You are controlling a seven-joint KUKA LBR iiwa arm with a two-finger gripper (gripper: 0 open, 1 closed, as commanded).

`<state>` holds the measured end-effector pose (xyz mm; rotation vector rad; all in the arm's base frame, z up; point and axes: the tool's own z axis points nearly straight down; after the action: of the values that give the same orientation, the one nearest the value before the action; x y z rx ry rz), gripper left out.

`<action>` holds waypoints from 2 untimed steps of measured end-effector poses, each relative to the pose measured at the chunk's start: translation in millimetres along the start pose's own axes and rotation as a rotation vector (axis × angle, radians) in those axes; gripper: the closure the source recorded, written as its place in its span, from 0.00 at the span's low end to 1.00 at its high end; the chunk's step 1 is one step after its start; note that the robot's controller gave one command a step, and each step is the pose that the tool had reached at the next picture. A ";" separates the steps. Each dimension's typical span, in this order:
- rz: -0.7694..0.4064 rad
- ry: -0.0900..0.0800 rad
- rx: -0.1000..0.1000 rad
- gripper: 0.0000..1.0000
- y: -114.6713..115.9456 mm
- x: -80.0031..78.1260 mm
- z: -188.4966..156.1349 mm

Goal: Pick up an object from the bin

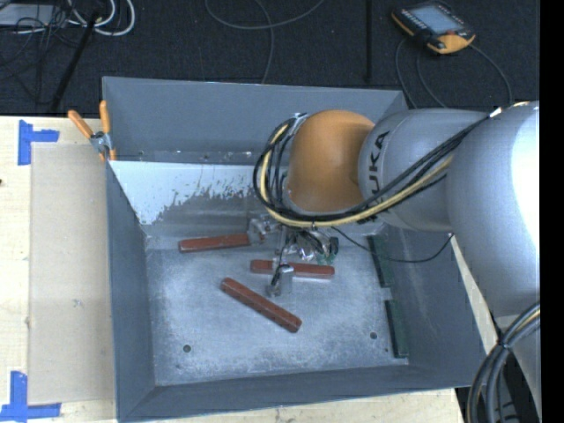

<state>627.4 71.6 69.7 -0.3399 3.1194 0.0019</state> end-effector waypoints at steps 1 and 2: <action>0.068 -0.004 0.000 1.00 -14.6 19.2 -4.6; 0.070 0.003 0.000 0.00 -15.0 21.8 -0.9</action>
Offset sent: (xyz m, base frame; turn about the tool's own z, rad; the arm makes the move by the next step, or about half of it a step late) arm 0.0000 0.0000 0.0000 0.0000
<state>609.3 52.2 70.4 -0.2315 3.1321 0.0018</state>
